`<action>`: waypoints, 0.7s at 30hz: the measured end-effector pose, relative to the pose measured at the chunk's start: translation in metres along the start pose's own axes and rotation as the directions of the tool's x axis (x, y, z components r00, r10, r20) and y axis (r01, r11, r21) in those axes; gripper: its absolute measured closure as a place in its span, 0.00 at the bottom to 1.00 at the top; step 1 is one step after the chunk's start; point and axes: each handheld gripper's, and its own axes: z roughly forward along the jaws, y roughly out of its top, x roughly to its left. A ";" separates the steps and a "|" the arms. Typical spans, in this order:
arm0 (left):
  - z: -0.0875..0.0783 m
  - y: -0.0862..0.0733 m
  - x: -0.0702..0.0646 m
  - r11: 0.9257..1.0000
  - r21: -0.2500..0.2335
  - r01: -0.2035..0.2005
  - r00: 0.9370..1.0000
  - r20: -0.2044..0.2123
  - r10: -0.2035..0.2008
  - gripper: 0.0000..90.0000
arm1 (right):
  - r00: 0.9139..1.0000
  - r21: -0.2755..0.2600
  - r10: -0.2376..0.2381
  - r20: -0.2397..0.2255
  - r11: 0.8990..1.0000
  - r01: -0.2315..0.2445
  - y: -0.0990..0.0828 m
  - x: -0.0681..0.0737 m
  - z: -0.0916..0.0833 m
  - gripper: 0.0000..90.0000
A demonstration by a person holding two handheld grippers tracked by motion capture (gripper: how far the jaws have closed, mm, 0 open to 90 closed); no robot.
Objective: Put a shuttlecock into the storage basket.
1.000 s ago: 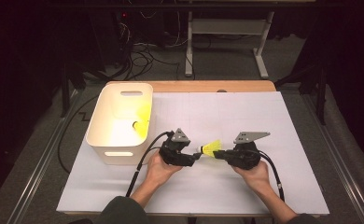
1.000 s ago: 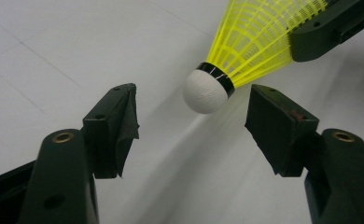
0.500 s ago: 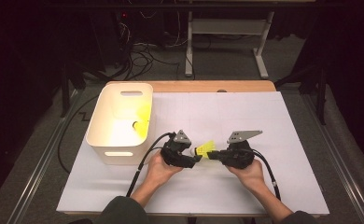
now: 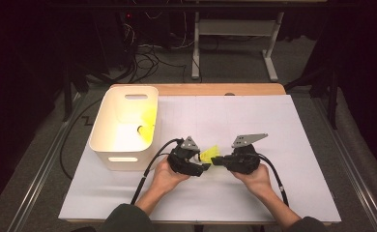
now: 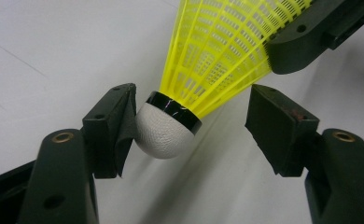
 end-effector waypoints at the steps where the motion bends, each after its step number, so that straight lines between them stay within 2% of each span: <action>1: 0.000 0.000 0.000 1.000 -0.001 0.003 1.000 0.001 -0.003 0.40 | 1.000 0.000 0.001 -0.001 1.000 -0.001 0.000 0.000 0.000 1.00; 12: -0.005 0.000 0.001 1.000 0.008 0.001 1.000 -0.026 0.000 0.56 | 1.000 -0.008 0.006 0.022 1.000 -0.006 -0.001 -0.003 -0.002 1.00; 16: -0.006 0.000 0.000 1.000 0.022 -0.014 0.999 -0.033 0.015 0.62 | 0.999 -0.010 0.008 0.037 1.000 -0.008 -0.002 -0.004 -0.002 1.00; 21: -0.008 0.000 0.000 0.999 0.028 -0.027 0.999 -0.039 0.028 0.64 | 0.999 -0.017 0.003 0.044 1.000 -0.002 -0.001 -0.004 -0.002 1.00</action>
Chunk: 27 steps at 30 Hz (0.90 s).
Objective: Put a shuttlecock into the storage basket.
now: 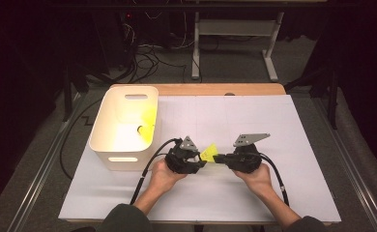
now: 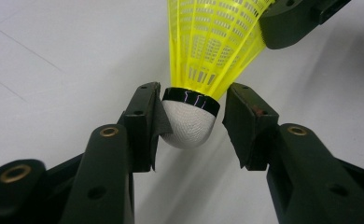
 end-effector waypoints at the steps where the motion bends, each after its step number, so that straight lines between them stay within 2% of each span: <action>1: 0.000 0.000 0.000 1.000 0.003 -0.005 1.000 -0.002 0.005 0.66 | 1.000 0.002 -0.001 0.003 1.000 0.001 0.000 0.000 0.000 1.00; 5: -0.002 0.000 -0.003 1.000 0.002 -0.024 1.000 0.000 0.024 0.70 | 1.000 0.000 0.005 0.019 1.000 -0.005 0.000 -0.002 -0.002 1.00; 16: -0.002 0.000 -0.003 1.000 0.006 -0.025 1.000 -0.001 0.025 0.72 | 1.000 -0.003 0.003 0.030 1.000 -0.003 -0.001 -0.003 -0.002 0.99; 27: -0.003 0.001 -0.004 1.000 0.002 -0.023 1.000 -0.009 0.023 0.72 | 0.999 -0.021 0.005 0.054 1.000 -0.003 -0.001 -0.002 -0.001 0.87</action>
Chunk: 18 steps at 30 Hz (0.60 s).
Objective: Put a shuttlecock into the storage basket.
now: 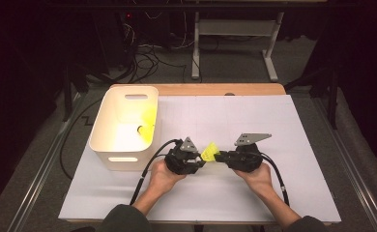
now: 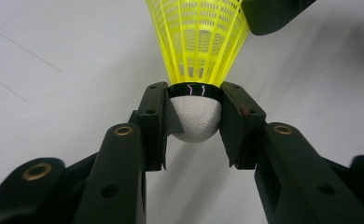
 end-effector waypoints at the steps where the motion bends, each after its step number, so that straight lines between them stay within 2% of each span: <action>1: 0.000 0.000 0.000 1.000 0.002 0.003 1.000 0.001 -0.003 0.72 | 1.000 -0.002 -0.001 0.009 1.000 0.001 0.000 0.000 0.000 0.84; 5: -0.001 0.000 0.001 1.000 0.007 0.006 1.000 -0.005 -0.006 0.72 | 0.999 -0.004 0.002 0.037 1.000 -0.002 -0.001 0.000 -0.001 0.75; 10: -0.001 0.001 0.002 1.000 0.006 0.022 1.000 -0.011 -0.022 0.72 | 0.997 -0.023 -0.014 0.081 1.000 0.016 -0.002 0.000 -0.004 0.67; 18: -0.003 0.002 0.003 0.999 0.004 0.033 0.999 -0.026 -0.033 0.72 | 0.990 -0.062 -0.043 0.131 0.997 0.051 -0.006 0.001 -0.011 0.59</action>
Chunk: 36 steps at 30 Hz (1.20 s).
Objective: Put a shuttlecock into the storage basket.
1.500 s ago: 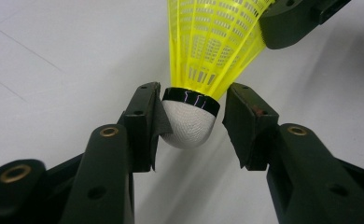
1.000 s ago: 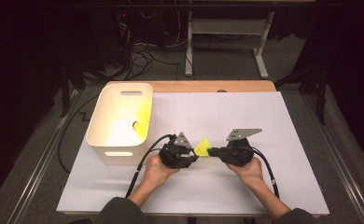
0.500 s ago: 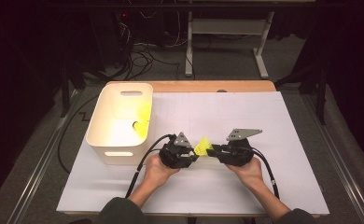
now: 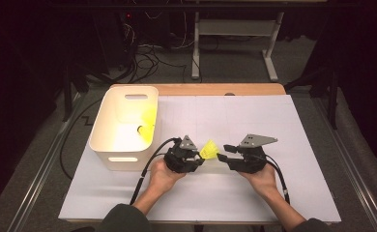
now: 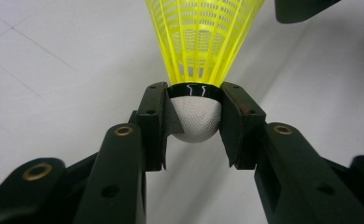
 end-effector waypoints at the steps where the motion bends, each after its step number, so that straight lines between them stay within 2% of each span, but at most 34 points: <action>1: 0.000 0.000 0.000 1.000 0.002 0.002 1.000 -0.001 -0.002 0.72 | 1.000 -0.004 -0.003 0.007 1.000 0.003 -0.001 0.000 -0.002 0.58; 10: -0.002 0.004 0.000 1.000 0.000 0.018 1.000 -0.013 -0.018 0.72 | 0.999 -0.033 -0.023 0.044 0.999 0.025 -0.006 -0.002 -0.018 0.52; 16: -0.005 0.004 0.002 0.999 0.000 0.033 0.999 -0.018 -0.033 0.72 | 0.998 -0.047 -0.016 0.055 0.999 0.019 -0.012 -0.004 -0.026 0.50; 19: -0.007 0.003 0.003 0.999 0.001 0.038 0.999 -0.019 -0.038 0.72 | 0.997 -0.060 -0.012 0.075 0.998 0.016 -0.015 -0.005 -0.031 0.50; 23: -0.008 0.003 0.004 0.999 0.001 0.046 0.999 -0.023 -0.046 0.72 | 0.996 -0.075 0.008 0.086 0.997 -0.001 -0.018 -0.007 -0.038 0.50; 36: -0.012 0.003 0.007 0.998 -0.003 0.063 0.998 -0.024 -0.063 0.72 | 0.993 -0.096 0.015 0.117 0.995 -0.003 -0.032 -0.009 -0.055 0.47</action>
